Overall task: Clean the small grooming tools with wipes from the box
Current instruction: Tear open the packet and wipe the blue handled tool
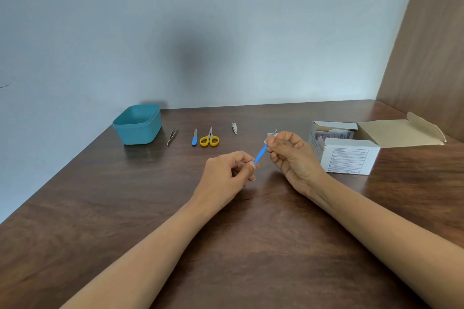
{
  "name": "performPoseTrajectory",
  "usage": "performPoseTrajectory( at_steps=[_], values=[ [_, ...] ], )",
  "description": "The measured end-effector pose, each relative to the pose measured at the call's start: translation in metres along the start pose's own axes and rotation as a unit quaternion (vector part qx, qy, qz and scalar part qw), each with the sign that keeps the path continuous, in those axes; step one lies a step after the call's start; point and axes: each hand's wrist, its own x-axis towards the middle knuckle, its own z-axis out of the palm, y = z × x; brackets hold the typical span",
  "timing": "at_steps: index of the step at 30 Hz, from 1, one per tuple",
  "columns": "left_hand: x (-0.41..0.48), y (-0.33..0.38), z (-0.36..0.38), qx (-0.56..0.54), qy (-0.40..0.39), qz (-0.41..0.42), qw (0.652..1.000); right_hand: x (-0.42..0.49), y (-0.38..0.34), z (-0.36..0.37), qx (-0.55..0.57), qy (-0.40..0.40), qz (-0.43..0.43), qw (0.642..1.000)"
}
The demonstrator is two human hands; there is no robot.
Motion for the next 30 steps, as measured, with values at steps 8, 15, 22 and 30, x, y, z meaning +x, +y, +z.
performPoseTrajectory(
  at_steps=[8,15,22,30],
  values=[
    [0.0009,-0.0009,0.0004,-0.013,-0.011,-0.002,1.000,-0.0002,0.0014,-0.0017,0.001,-0.052,-0.030,0.998],
    [0.0010,-0.0023,0.0008,-0.023,-0.024,-0.004,0.999,-0.0036,-0.0014,0.0006,-0.037,-0.061,0.020,0.997],
    [0.0003,-0.0030,0.0012,-0.029,-0.032,0.004,0.999,-0.0052,-0.0019,0.0014,-0.037,-0.040,0.040,0.998],
    [-0.0003,-0.0041,0.0013,-0.027,-0.031,0.014,0.999,-0.0072,-0.0027,0.0029,-0.074,-0.086,0.061,0.992]
  ],
)
